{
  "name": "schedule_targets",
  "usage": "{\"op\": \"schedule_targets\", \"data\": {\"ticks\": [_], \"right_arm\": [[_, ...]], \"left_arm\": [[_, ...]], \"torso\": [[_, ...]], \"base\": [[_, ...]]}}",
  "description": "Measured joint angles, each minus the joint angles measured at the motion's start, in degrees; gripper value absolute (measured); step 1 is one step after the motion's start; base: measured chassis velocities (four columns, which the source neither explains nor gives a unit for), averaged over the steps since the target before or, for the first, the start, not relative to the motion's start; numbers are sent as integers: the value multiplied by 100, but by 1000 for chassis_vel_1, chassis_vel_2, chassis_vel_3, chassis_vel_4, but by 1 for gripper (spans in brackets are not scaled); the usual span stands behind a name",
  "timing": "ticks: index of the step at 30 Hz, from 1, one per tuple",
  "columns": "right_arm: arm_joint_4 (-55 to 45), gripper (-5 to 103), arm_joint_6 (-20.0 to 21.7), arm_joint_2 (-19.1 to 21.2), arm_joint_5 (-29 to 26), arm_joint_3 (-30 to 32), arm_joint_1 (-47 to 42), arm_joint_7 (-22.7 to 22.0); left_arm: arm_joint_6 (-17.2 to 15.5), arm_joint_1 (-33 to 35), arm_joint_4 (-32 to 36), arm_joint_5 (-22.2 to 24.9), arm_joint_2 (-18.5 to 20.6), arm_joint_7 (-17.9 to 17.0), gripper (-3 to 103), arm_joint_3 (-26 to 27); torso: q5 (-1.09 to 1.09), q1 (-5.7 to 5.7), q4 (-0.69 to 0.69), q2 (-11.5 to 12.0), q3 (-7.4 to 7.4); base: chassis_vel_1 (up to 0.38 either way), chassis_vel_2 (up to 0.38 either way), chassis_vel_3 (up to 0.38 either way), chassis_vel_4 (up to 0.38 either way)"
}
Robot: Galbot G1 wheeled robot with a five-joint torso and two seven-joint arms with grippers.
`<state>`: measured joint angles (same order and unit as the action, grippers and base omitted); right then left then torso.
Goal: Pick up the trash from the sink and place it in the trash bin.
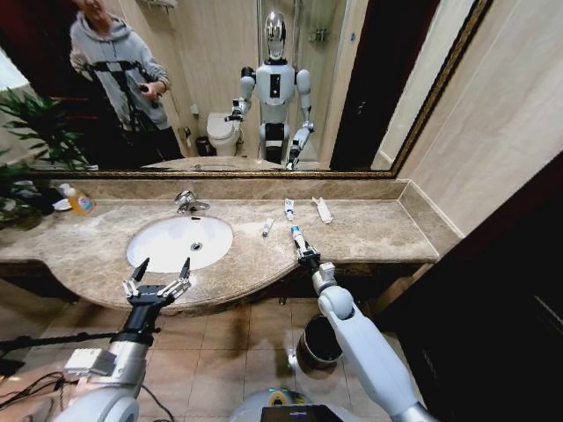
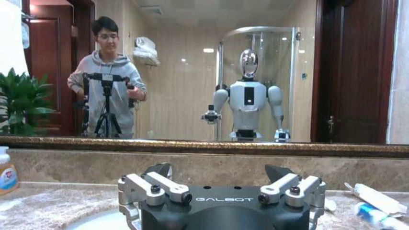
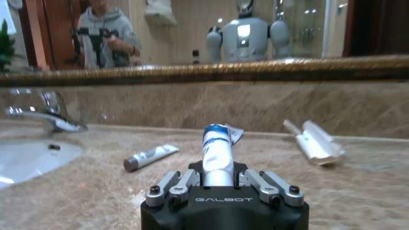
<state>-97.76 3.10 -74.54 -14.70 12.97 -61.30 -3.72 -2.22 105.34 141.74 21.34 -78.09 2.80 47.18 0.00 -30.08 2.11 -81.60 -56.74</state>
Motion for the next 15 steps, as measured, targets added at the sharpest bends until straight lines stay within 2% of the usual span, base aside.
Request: {"op": "schedule_targets", "data": {"ticks": [5,7,8,11,15], "right_arm": [[-679,26,-299,64,-66,380,-821,52],[-925,26,-688,20,1,702,-1458,58],[-925,26,-688,20,1,702,-1458,58],[-826,26,-1269,-192,408,1247,-2099,51],[-453,26,-1509,-312,423,1362,-2363,-71]], "left_arm": [[0,0,0,0,1,1,100,0],[0,0,0,0,0,0,100,0],[0,0,0,0,0,0,100,0],[0,0,0,0,0,0,100,0],[0,0,0,0,0,0,100,0]], "torso": [[0,0,-1,-1,0],[0,0,0,-1,1],[0,0,0,-1,1],[-1,1,-1,-1,1],[0,1,-1,-1,1]], "base": [[0,0,0,0],[0,0,0,0],[0,0,0,0],[0,0,0,0],[0,0,0,0]]}}
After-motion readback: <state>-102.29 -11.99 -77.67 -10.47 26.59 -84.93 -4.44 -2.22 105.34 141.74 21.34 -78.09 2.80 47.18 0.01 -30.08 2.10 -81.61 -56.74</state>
